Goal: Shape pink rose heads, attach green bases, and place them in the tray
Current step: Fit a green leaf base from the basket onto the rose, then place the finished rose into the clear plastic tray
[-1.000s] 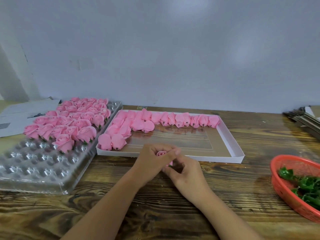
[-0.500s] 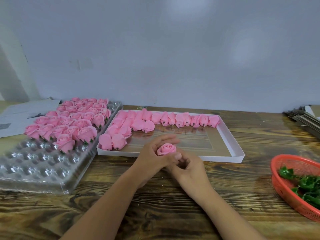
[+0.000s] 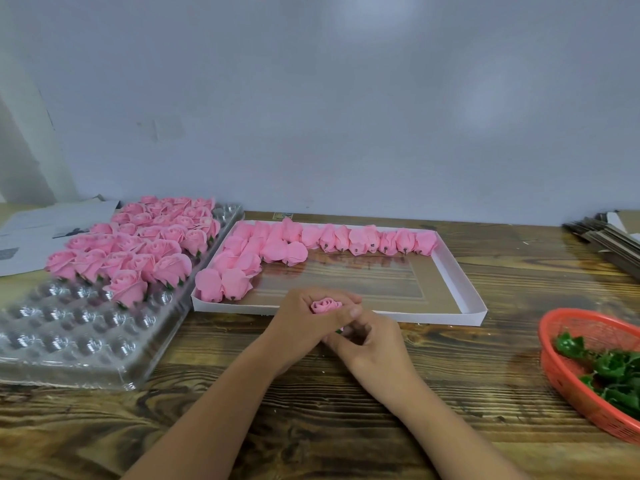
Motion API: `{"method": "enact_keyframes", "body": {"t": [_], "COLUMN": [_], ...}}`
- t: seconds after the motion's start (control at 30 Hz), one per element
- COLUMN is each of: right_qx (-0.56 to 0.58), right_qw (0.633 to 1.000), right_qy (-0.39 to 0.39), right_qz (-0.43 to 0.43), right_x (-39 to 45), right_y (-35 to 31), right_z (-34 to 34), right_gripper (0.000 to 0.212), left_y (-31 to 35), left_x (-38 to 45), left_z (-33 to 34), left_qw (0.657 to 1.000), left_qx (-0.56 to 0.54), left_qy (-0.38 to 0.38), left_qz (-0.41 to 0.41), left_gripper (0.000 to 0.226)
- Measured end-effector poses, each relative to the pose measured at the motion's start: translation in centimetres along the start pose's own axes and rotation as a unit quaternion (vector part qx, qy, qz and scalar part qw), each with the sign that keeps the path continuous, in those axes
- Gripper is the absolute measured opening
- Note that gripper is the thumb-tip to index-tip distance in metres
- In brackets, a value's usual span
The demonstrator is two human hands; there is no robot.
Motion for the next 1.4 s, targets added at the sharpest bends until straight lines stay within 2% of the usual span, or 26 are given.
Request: {"method": "enact_keyframes", "body": {"t": [0.1,0.2,0.33,0.4,0.47,0.6,0.8,0.93,1.1,1.33,1.4], "right_qx": [0.015,0.036,0.068,0.064,0.043,-0.024,-0.065,-0.081,-0.078,-0.070,-0.050], "right_qw": [1.000,0.999,0.996,0.994,0.994,0.994,0.993,0.991,0.992,0.993,0.993], "right_qy": [0.008,0.014,0.051,0.073,0.082,0.104,0.102,0.105,0.103,0.099,0.097], "right_qz": [-0.006,0.009,0.025,0.043,0.048,0.013,0.016,0.013,-0.001,0.011,0.037], "right_x": [-0.1,0.0,0.3,0.4,0.3,0.3,0.4,0.5,0.4,0.5,0.6], "right_y": [-0.3,-0.1,0.1,0.4,0.7,0.1,0.7,0.9,0.8,1.0,1.4], "right_z": [-0.2,-0.3,-1.0,-1.4,-1.5,-1.8,-1.7,-1.7,-1.5,-1.1,-0.9], "right_gripper": [0.032,0.024,0.031,0.033,0.033,0.033,0.032,0.039,0.047,0.048,0.059], "left_y": [0.0,-0.3,-0.3,-0.1,-0.1,0.1,0.2,-0.1,0.0,-0.2,0.4], "left_x": [-0.1,-0.1,-0.1,-0.1,0.0,0.0,-0.2,0.0,0.0,0.0,0.2], "left_z": [0.2,0.1,0.3,0.3,-0.1,-0.8,-1.4,-1.7,-1.7,-2.1,-2.7], "left_qw": [1.000,1.000,0.999,0.999,1.000,0.998,0.990,0.989,0.985,0.983,0.980], "left_qx": [0.009,-0.002,-0.034,-0.031,-0.003,0.045,0.123,0.143,0.169,0.179,0.194], "left_qy": [-0.017,-0.015,-0.029,-0.027,0.005,0.051,0.063,0.041,0.030,0.032,0.042], "left_qz": [-0.001,-0.022,-0.032,-0.020,-0.007,0.019,0.024,0.022,0.032,0.025,0.032], "left_gripper": [0.009,0.017,0.052,0.055,0.057,0.052,0.049,0.045,0.043,0.043,0.041]}}
Point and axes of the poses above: each hand's wrist, its own x-axis towards the middle knuckle, its own z-axis out of the palm, y = z × x, the point moved 7 cm from there along x, towards the middle knuckle, and after that the axes turned 8 degrees about y, right-handed, at the moved point
